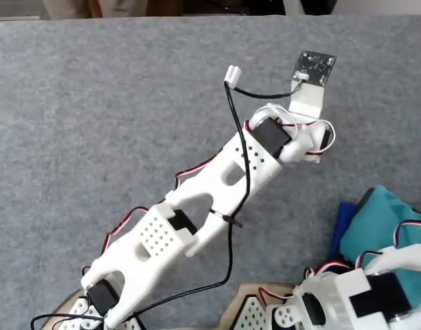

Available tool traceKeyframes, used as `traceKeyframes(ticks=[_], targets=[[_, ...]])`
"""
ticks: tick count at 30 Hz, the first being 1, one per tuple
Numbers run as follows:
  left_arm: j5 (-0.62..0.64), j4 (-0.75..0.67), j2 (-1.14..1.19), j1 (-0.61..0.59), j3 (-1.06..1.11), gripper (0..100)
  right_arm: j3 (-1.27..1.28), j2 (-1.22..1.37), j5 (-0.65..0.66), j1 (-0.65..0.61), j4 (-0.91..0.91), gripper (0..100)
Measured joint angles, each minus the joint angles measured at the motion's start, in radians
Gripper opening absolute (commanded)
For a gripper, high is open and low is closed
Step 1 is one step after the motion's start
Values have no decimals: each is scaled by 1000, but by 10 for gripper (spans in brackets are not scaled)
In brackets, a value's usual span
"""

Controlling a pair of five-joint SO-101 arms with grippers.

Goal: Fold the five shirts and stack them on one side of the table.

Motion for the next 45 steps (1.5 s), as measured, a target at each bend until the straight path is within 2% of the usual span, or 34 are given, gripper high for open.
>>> traceKeyframes(ticks=[10,18,22,25,34,45], targets=[[0,0,0,0,3,41,-184,54,0,0,-161,5],[-2,58,0,-25,3,38,-285,21,29,-61,183,5],[-2,115,0,-35,3,37,-278,-43,31,-66,282,5],[-51,173,0,-34,3,19,-206,-98,31,-66,307,5],[-98,216,0,-38,3,20,46,-140,15,-32,153,5],[-100,216,0,-41,3,20,158,-140,-60,-29,-23,5]])
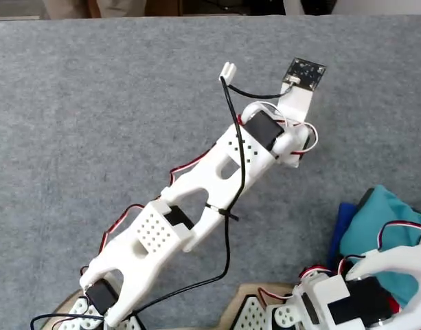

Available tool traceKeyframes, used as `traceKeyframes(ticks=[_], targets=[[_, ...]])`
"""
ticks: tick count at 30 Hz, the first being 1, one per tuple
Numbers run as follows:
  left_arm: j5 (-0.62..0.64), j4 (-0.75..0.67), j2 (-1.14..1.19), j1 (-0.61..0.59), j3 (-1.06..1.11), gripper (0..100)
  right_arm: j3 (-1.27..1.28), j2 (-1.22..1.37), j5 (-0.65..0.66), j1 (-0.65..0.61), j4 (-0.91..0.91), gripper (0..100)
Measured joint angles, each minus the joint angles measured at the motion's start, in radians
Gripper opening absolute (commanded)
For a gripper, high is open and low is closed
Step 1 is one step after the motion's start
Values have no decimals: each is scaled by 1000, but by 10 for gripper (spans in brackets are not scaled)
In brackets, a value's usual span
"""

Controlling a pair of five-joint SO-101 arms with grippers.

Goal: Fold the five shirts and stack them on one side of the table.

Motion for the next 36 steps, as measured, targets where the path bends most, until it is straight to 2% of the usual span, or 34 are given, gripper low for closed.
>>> traceKeyframes(ticks=[7,14,24,28,32,36], targets=[[0,0,0,-25,0,20,54,0,-3,0,-117,5],[0,12,0,-52,0,20,55,43,-3,12,-411,5],[0,43,0,-54,0,20,-158,169,-3,12,-614,5],[0,43,0,-54,0,20,-269,167,-3,12,-537,5],[0,48,0,-55,0,19,-351,117,0,12,-319,5],[-2,48,0,-74,0,19,-351,74,64,-21,-80,5]])
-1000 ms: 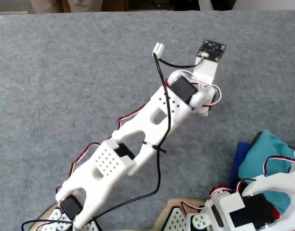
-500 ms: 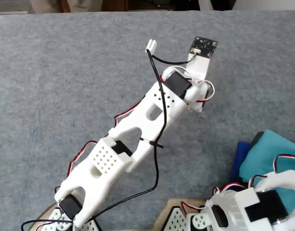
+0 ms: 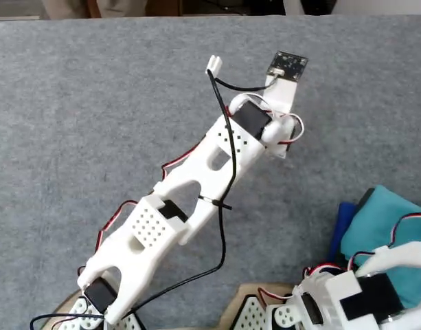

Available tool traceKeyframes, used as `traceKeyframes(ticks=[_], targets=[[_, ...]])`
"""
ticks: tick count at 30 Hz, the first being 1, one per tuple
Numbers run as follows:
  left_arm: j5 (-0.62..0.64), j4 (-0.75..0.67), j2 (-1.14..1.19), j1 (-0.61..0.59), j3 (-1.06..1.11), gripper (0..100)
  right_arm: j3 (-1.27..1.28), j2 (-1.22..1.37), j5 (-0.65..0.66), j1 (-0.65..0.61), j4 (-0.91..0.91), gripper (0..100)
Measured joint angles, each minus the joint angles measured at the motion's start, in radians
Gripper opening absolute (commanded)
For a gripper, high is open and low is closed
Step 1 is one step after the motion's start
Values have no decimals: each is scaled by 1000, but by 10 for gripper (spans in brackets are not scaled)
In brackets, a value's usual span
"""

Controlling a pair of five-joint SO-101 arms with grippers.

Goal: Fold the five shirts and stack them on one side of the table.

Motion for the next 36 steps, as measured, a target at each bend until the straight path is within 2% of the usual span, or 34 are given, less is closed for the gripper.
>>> traceKeyframes(ticks=[7,15,18,23,29,33,36], targets=[[0,12,0,-23,0,19,123,17,17,0,-57,5],[0,57,0,-21,0,19,98,232,20,86,-226,5],[-2,83,0,-35,0,19,37,242,20,103,-190,5],[0,91,0,-92,0,19,-92,213,20,78,-11,5],[-48,207,-69,-216,-91,19,-215,29,18,-106,265,5],[-91,229,-186,-330,-195,19,-222,-112,-48,-322,436,5],[-132,230,-338,-414,-189,19,-187,-216,-121,-508,491,5]])
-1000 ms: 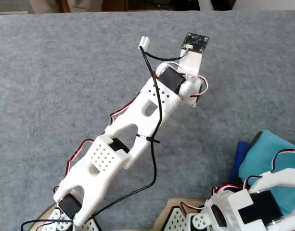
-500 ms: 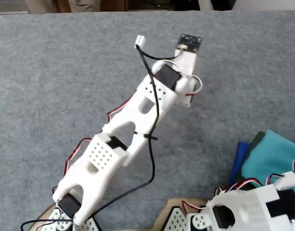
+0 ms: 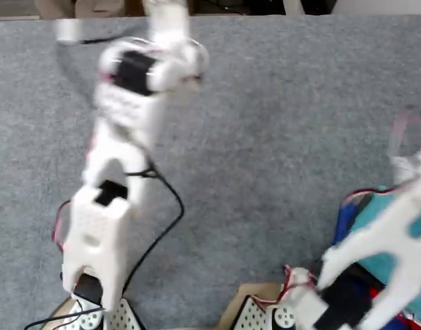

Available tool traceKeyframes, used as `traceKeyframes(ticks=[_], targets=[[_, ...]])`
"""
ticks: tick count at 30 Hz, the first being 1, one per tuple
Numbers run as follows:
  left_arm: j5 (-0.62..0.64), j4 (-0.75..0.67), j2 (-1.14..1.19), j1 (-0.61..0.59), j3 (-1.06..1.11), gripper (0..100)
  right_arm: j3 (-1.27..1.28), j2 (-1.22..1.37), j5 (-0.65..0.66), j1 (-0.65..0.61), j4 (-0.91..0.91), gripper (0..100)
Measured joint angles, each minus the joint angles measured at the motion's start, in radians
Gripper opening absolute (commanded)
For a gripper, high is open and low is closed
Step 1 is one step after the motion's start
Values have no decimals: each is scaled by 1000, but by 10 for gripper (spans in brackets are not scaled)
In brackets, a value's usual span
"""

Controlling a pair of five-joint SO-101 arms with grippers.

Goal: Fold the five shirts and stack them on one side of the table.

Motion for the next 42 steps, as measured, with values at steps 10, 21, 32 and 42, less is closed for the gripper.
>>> traceKeyframes(ticks=[10,21,32,42], targets=[[-44,0,-649,-207,778,19,430,-348,-186,-457,-55,8],[-46,-535,-1393,-218,2016,19,1094,-787,-305,-543,-400,7],[-218,-970,-1869,-328,2826,19,1648,-1244,-290,-603,-597,5],[-264,-973,-2214,-546,3102,19,1817,-1456,-290,-623,-529,5]])
